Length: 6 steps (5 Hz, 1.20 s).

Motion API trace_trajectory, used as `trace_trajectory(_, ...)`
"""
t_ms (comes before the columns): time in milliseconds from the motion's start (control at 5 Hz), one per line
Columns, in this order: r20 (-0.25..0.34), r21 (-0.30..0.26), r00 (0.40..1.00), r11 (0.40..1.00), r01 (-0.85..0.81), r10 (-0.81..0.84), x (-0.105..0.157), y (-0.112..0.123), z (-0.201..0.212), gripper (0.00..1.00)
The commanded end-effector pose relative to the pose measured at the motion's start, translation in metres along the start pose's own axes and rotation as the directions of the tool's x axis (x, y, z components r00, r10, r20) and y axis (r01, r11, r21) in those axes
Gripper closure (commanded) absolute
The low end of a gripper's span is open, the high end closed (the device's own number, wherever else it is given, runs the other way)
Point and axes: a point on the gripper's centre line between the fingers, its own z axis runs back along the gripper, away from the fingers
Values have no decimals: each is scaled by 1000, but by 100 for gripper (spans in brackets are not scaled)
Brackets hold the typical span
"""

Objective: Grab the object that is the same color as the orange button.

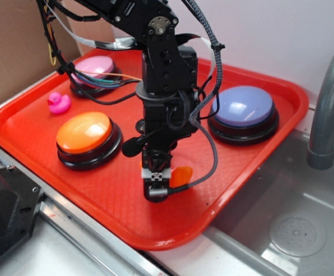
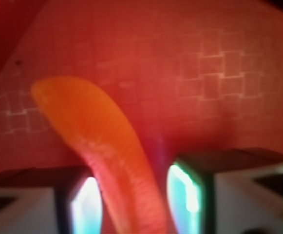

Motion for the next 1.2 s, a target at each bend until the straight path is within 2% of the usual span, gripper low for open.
trace_trajectory(0,49,39,997,998,-54,52,-11,-5,24,100)
trace_trajectory(200,90,28,981,984,-175,172,-33,1,58,100)
trace_trajectory(400,133,-55,904,914,-403,406,-77,8,101,100)
trace_trajectory(600,172,-136,801,819,-557,573,-124,5,142,100)
trace_trajectory(800,223,-117,795,826,-552,564,-155,2,186,100)
trace_trajectory(1000,241,-42,804,833,-551,544,-155,0,210,100)
